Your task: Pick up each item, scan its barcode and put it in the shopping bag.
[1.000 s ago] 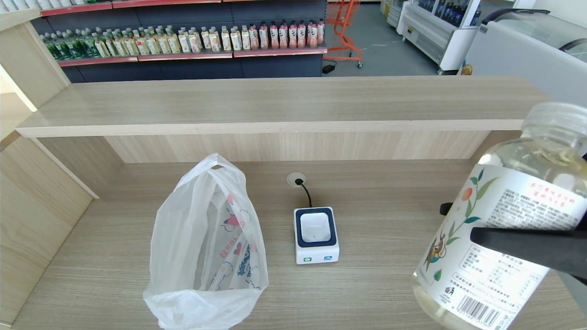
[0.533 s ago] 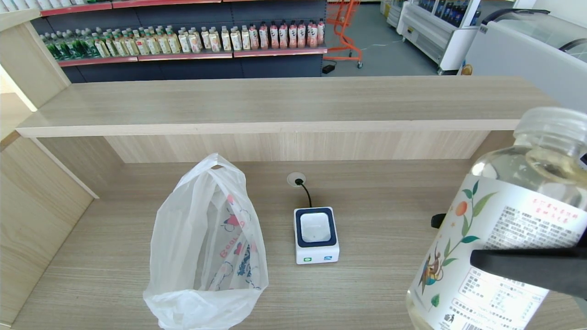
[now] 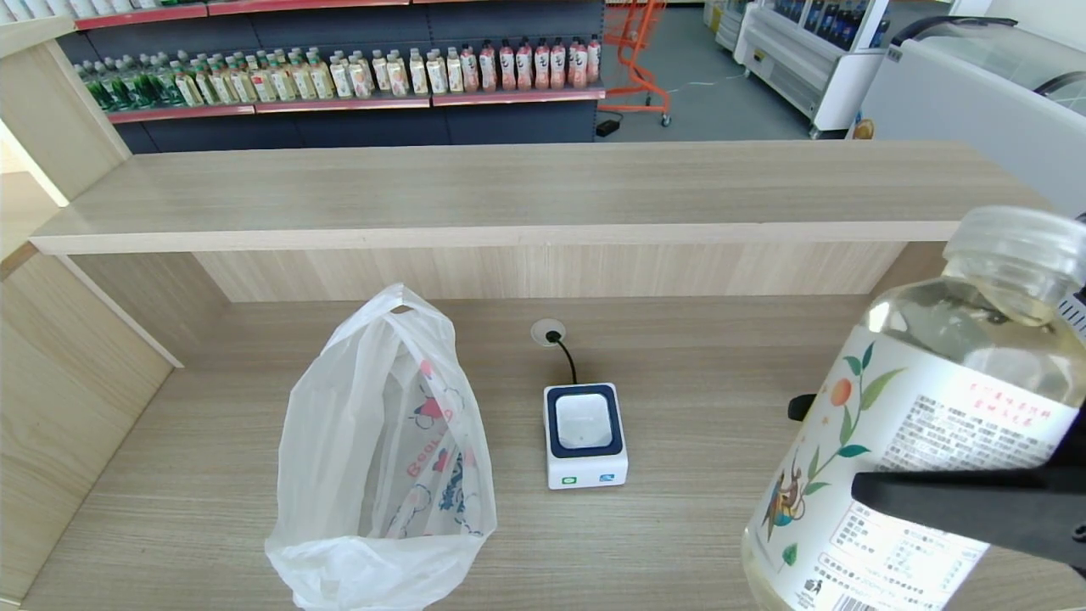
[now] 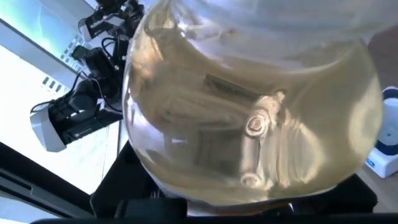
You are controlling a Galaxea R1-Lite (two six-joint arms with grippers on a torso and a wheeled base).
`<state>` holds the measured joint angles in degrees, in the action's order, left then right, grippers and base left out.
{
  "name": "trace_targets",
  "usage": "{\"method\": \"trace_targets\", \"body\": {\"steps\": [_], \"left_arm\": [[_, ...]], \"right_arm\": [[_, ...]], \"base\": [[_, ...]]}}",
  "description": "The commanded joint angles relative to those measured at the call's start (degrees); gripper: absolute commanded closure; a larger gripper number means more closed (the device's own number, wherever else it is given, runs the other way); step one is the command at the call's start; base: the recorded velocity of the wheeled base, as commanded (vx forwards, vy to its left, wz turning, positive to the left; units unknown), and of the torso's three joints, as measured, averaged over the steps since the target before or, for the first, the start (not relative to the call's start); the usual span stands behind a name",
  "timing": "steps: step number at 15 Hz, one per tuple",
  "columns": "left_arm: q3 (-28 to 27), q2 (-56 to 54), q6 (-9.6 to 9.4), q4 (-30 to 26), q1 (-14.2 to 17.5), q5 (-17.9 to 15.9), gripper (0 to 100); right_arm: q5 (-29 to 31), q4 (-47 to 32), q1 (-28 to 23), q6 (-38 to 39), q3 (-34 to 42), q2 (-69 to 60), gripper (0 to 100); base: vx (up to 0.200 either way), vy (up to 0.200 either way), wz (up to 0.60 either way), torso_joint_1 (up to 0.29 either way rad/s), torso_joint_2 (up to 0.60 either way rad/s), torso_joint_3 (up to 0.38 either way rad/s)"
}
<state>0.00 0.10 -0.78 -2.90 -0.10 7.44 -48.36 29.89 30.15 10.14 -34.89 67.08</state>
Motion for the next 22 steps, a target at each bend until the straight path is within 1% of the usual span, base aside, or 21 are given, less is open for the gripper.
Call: {"method": "trace_targets", "body": {"steps": [1,2,3,4,5,7,8,9,11,12,14,15,16,21,22], "left_arm": [[0.0,0.0,-0.01,0.0,0.0,0.0,0],[0.0,0.0,-0.01,0.0,0.0,0.0,0],[0.0,0.0,-0.01,0.0,0.0,0.0,0],[0.0,0.0,-0.01,0.0,0.0,0.0,0],[0.0,0.0,-0.01,0.0,0.0,0.0,0],[0.0,0.0,-0.01,0.0,0.0,0.0,0],[0.0,0.0,-0.01,0.0,0.0,0.0,0],[0.0,0.0,-0.01,0.0,0.0,0.0,0],[0.0,0.0,-0.01,0.0,0.0,0.0,0],[0.0,0.0,-0.01,0.0,0.0,0.0,0],[0.0,0.0,-0.01,0.0,0.0,0.0,0],[0.0,0.0,-0.01,0.0,0.0,0.0,0],[0.0,0.0,-0.01,0.0,0.0,0.0,0],[0.0,0.0,-0.01,0.0,0.0,0.0,0],[0.0,0.0,-0.01,0.0,0.0,0.0,0]], "right_arm": [[0.2,-0.1,-6.1,-18.1,1.5,3.8,100],[0.2,0.2,-11.2,-31.7,1.1,7.9,100],[0.1,0.3,-14.8,-41.0,-0.2,11.0,100],[0.5,0.3,-19.5,-53.7,-3.9,15.9,100],[1.3,0.3,-20.3,-59.0,-6.6,18.8,100],[4.6,0.3,-19.2,-60.0,-9.0,21.5,100],[5.1,0.5,-17.0,-60.2,-9.1,23.4,100],[5.3,1.4,-16.3,-60.4,-9.7,25.2,100],[5.1,5.9,-16.0,-60.9,-9.8,28.9,100],[4.4,12.0,-15.1,-61.9,-9.3,32.3,100],[-1.3,19.6,-13.4,-62.0,-9.6,36.7,100],[-3.5,23.6,-12.0,-62.2,-9.4,38.6,100],[-4.5,27.0,-11.4,-62.3,-9.1,40.3,100],[-7.2,37.5,-9.8,-62.3,-6.8,47.7,100],[-7.7,38.5,-9.8,-62.3,-6.4,48.6,100]], "base": [[0.000,0.000,0.00,0.000,0.00,0.000],[0.000,0.000,0.00,0.000,0.00,0.000],[0.000,0.000,0.00,0.000,0.00,0.000],[0.000,0.000,0.00,0.000,0.00,0.000],[0.000,0.000,0.00,0.000,0.00,0.000],[0.000,0.000,0.00,0.000,0.00,0.000],[0.000,0.000,0.00,0.000,0.00,0.000],[0.000,0.000,0.00,0.000,0.00,0.000],[0.000,0.000,0.00,0.000,0.00,0.000],[0.000,0.000,0.00,0.000,0.00,0.000],[0.000,0.000,0.00,0.000,0.00,0.000],[0.000,0.000,0.00,0.000,0.00,0.000],[0.000,0.000,0.00,0.000,0.00,0.000],[0.000,0.000,0.00,0.000,0.00,0.000],[0.000,0.000,0.00,0.000,0.00,0.000]]}}
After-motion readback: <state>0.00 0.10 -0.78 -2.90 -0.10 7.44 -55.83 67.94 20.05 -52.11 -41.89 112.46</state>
